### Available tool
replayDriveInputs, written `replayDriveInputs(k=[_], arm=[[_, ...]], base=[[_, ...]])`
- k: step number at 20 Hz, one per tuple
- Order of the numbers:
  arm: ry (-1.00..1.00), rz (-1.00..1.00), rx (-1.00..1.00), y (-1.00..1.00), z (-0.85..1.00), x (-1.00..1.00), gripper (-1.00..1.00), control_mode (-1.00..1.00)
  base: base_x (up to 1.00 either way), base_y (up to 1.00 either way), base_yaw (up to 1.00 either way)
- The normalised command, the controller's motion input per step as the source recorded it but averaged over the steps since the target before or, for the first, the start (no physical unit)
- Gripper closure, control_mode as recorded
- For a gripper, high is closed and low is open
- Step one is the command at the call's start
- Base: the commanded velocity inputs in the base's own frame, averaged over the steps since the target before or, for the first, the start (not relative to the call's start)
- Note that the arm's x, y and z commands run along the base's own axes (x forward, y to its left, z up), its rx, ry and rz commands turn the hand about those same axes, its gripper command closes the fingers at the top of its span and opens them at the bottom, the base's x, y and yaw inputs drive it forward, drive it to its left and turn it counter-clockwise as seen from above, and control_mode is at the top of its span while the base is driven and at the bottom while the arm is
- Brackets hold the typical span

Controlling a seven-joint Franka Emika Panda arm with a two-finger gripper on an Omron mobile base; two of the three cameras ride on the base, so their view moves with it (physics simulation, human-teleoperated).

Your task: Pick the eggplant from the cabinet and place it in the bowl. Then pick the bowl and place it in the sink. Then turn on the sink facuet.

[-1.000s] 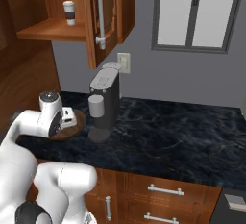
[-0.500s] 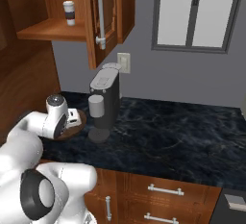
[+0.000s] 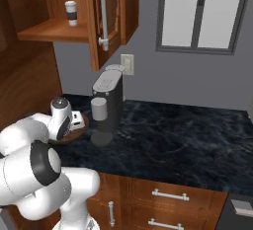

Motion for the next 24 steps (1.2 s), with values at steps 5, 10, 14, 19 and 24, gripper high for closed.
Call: replayDriveInputs(k=[5,10,14,19,24], arm=[[-0.01,0.0,0.0,0.08,-0.01,0.11,-1.0,-1.0],[0.0,0.0,0.0,0.16,0.11,0.03,-1.0,-1.0],[0.05,0.14,-0.11,0.79,0.23,-0.28,-1.0,-1.0],[0.17,0.14,-0.19,0.73,0.15,-0.15,-1.0,-1.0],[0.05,0.07,-0.22,0.15,-0.39,-0.02,-1.0,-1.0]], base=[[0.0,0.0,0.0],[0.0,0.0,0.0],[0.0,0.0,0.0],[0.0,0.0,0.0],[0.0,0.0,0.0]])
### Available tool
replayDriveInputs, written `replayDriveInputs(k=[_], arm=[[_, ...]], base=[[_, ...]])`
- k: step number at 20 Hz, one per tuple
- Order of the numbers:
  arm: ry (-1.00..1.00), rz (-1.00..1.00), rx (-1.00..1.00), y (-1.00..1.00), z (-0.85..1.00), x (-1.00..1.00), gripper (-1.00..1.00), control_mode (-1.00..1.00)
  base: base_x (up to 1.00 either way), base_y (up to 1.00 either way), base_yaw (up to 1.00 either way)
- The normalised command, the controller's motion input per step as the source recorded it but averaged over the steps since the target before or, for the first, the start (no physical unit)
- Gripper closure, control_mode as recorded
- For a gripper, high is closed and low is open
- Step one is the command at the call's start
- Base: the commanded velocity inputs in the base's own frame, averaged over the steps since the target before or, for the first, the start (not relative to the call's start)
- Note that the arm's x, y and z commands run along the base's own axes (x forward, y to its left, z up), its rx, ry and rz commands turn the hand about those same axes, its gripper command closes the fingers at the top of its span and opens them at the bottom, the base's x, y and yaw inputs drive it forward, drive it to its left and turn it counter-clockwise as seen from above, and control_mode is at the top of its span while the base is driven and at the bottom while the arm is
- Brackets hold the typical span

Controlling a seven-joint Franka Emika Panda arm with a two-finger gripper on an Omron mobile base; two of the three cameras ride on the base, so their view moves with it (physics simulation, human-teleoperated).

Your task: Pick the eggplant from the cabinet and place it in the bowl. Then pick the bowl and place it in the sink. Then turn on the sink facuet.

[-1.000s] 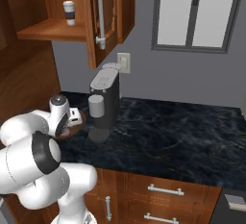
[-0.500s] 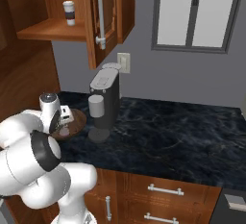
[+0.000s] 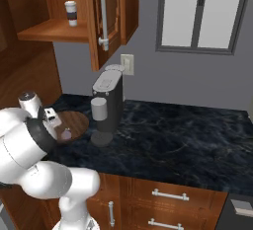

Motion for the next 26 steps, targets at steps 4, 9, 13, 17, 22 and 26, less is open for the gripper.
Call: replayDriveInputs(k=[4,9,13,17,22,26], arm=[[0.01,0.06,-0.13,-0.01,-0.43,0.0,-1.0,-1.0],[0.0,0.03,-0.06,-0.13,-0.32,0.0,-1.0,-1.0],[0.0,0.0,-0.01,-0.32,-0.21,0.09,-1.0,-1.0],[0.0,0.0,0.0,-0.46,-0.16,0.06,-1.0,-1.0],[0.0,0.0,0.0,-0.48,-0.08,0.04,1.0,-1.0],[0.01,0.0,0.0,-0.38,0.0,0.0,1.0,-1.0]], base=[[0.0,0.0,0.0],[0.0,0.0,0.0],[0.0,0.0,0.0],[0.0,0.0,0.0],[0.0,0.0,0.0],[0.0,0.0,0.0]])
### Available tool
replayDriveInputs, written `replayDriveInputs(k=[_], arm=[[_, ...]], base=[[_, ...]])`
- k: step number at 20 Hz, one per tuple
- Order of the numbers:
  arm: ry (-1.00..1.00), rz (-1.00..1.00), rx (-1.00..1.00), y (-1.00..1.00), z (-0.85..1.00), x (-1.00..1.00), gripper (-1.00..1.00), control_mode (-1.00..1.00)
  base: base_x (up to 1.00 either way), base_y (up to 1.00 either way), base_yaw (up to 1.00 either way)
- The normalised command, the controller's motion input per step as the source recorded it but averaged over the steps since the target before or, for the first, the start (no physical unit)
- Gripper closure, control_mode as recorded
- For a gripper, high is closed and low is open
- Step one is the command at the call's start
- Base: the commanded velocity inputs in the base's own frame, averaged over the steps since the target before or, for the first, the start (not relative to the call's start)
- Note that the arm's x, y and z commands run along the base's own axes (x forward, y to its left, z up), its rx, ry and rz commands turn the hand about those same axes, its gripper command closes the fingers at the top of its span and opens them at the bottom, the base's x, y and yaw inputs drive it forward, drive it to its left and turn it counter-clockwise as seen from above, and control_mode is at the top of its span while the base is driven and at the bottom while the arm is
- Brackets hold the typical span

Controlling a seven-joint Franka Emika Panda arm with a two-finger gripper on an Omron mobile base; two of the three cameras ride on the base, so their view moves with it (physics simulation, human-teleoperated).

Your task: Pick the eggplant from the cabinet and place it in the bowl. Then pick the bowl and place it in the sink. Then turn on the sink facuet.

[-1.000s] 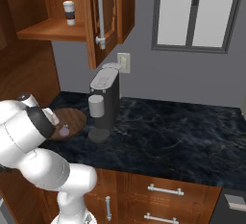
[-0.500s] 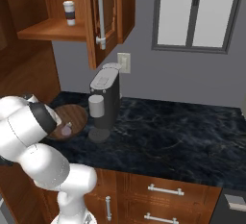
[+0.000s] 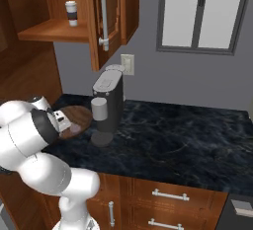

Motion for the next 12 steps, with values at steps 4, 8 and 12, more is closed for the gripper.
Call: replayDriveInputs(k=[4,8,12], arm=[[0.03,0.0,0.0,0.0,0.0,0.0,1.0,-1.0],[-0.03,0.06,0.0,-0.01,0.11,-0.16,1.0,-1.0],[-0.08,0.13,-0.03,-0.14,0.65,-0.46,1.0,-1.0]], base=[[0.0,0.0,0.0],[0.0,0.0,0.0],[0.0,0.0,0.0]])
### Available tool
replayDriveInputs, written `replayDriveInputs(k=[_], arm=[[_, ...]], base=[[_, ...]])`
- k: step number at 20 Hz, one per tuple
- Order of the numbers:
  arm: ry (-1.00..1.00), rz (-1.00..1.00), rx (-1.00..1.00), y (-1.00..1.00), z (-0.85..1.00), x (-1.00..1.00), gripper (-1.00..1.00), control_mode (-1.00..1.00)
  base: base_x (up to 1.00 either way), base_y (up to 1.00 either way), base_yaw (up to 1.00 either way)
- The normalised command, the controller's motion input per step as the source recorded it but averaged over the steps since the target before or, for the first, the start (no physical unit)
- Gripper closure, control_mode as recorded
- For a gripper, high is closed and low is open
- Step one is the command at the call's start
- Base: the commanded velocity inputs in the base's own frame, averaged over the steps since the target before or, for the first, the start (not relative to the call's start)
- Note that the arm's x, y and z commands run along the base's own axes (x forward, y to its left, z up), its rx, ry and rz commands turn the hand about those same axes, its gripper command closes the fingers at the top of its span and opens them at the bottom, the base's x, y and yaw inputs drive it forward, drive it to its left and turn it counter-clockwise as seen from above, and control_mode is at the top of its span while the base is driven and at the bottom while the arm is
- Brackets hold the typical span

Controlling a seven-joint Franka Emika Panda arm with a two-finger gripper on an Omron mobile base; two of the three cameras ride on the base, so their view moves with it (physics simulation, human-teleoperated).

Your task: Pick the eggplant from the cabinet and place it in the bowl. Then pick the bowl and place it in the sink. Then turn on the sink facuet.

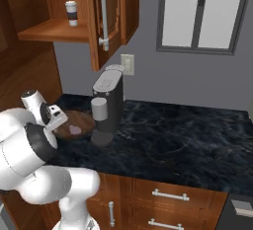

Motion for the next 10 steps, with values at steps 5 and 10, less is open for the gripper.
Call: replayDriveInputs(k=[5,10], arm=[[-0.09,0.14,-0.04,-0.15,0.96,-0.66,1.0,-1.0],[-0.14,0.2,-0.02,-0.11,1.0,-0.91,1.0,-1.0]], base=[[0.0,0.0,0.0],[0.0,0.0,0.0]])
